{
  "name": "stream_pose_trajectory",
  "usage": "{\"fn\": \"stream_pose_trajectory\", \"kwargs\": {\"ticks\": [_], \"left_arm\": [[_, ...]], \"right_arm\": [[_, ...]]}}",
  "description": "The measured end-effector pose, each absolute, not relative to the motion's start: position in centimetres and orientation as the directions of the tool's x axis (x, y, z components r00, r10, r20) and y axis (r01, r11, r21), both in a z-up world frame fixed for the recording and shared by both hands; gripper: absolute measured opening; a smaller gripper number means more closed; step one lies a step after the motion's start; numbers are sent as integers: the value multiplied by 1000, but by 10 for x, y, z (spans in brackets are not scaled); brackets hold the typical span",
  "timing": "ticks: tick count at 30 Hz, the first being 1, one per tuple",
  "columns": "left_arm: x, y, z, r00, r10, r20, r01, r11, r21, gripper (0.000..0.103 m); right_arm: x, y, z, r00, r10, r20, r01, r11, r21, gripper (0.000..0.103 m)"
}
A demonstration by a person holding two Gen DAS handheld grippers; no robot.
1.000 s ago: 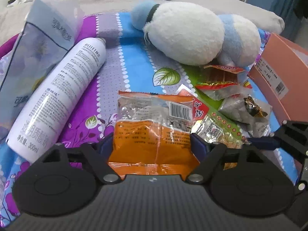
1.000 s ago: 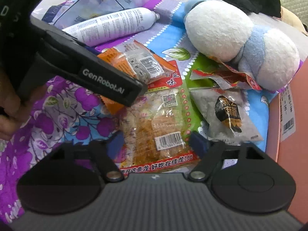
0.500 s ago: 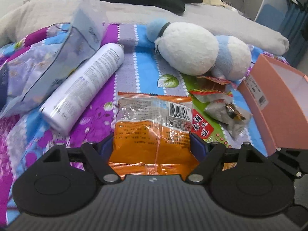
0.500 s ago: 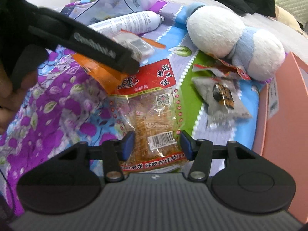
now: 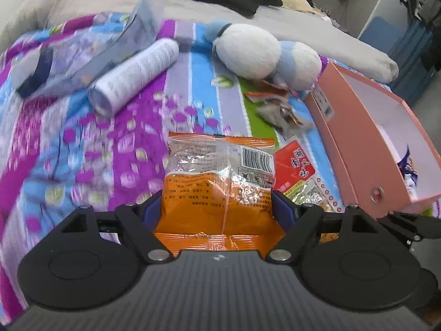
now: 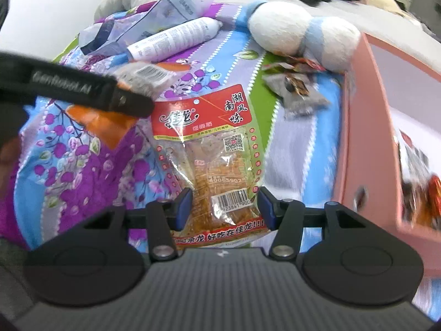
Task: Organize snacks
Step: 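Carry the orange packet with the left tool while the right tool carries the bread packet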
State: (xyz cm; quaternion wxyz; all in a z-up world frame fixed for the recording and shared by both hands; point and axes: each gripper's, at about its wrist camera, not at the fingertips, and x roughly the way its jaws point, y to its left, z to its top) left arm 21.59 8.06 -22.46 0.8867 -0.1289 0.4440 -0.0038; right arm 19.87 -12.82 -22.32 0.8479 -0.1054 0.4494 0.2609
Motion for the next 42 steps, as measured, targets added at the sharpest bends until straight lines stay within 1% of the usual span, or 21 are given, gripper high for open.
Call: {"fn": "stream_pose_trajectory", "kwargs": {"ticks": [3, 8, 11, 12, 14, 15, 16, 17, 18, 19, 21, 26, 28, 30, 33, 35, 38, 41, 42], "left_arm": [[198, 72, -234, 589, -160, -792, -117, 953, -280, 83], [182, 55, -250, 557, -146, -818, -124, 959, -256, 83], [176, 48, -259, 542, -123, -831, -114, 969, -219, 83], [177, 46, -262, 535, -120, -836, -112, 971, -212, 83], [174, 46, -267, 527, -138, -839, -107, 968, -227, 84], [172, 47, -269, 522, -149, -840, -102, 967, -235, 84], [171, 48, -270, 515, -152, -843, -100, 967, -235, 84], [170, 48, -271, 510, -152, -847, -97, 968, -232, 84], [168, 47, -271, 507, -148, -849, -96, 969, -227, 85], [166, 47, -271, 504, -148, -851, -95, 970, -225, 88], [164, 46, -270, 501, -157, -851, -85, 970, -229, 89], [158, 45, -265, 523, -144, -840, -86, 972, -219, 92], [159, 45, -266, 512, -124, -850, -99, 974, -202, 93], [160, 47, -267, 504, -105, -857, -120, 974, -190, 93], [161, 49, -269, 509, -120, -852, -127, 969, -212, 94], [163, 48, -271, 497, -114, -860, -131, 970, -204, 95], [164, 47, -274, 493, -105, -864, -127, 973, -191, 95], [164, 45, -278, 489, -106, -866, -116, 976, -184, 95], [164, 44, -279, 492, -102, -864, -113, 977, -179, 95]], "right_arm": [[182, -139, -223, 471, 342, -814, -492, 867, 80, 54], [159, -159, -231, 485, 326, -811, -403, 907, 124, 55], [154, -167, -239, 482, 331, -811, -373, 915, 152, 55], [153, -168, -241, 485, 331, -809, -373, 915, 151, 57], [152, -171, -245, 492, 335, -803, -369, 916, 156, 65], [150, -173, -246, 496, 336, -801, -369, 916, 156, 67], [149, -174, -246, 502, 335, -797, -376, 915, 149, 65], [147, -175, -245, 502, 344, -793, -390, 909, 148, 66], [145, -175, -244, 498, 356, -791, -402, 903, 154, 76], [144, -176, -244, 495, 366, -788, -411, 898, 158, 88], [140, -178, -244, 508, 373, -776, -418, 895, 157, 89], [137, -176, -247, 545, 367, -754, -435, 892, 120, 89], [136, -173, -250, 551, 379, -743, -464, 880, 105, 89], [135, -167, -254, 565, 379, -733, -490, 869, 72, 89], [132, -156, -263, 591, 352, -726, -522, 853, -12, 89], [132, -152, -269, 603, 332, -725, -522, 852, -45, 89], [135, -152, -276, 596, 335, -730, -519, 854, -33, 88], [142, -159, -277, 528, 383, -758, -500, 862, 87, 81], [143, -161, -277, 531, 381, -757, -493, 865, 90, 76]]}}
